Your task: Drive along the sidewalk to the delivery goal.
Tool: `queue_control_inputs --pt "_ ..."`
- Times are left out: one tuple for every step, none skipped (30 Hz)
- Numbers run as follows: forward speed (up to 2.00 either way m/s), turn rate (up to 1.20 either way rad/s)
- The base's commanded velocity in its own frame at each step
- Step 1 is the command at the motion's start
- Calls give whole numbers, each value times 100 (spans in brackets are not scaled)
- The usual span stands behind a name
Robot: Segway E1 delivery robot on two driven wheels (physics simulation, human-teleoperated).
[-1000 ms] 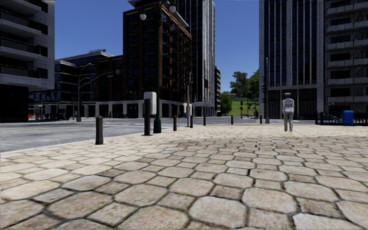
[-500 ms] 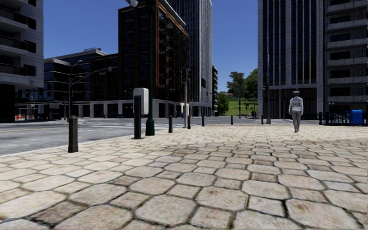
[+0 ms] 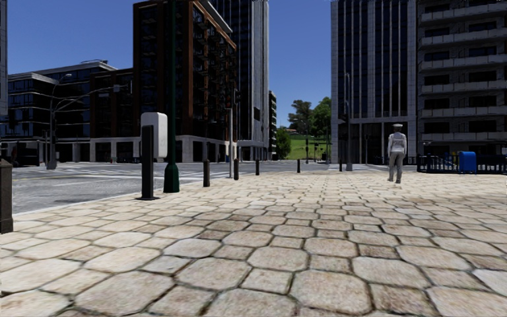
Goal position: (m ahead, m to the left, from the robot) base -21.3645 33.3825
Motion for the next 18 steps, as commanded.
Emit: queue_control_inputs --pt "200 -33" --pt "200 -33" --pt "200 -33" --pt "200 -33" --pt "200 -33" --pt "200 -33" --pt "200 -33" --pt "200 -33" --pt "200 -33" --pt "200 -33" --pt "200 -33" --pt "200 -33" --pt "200 -33" --pt "200 -33" --pt "200 -33" --pt "200 -33" --pt "200 -33" --pt "200 -33"
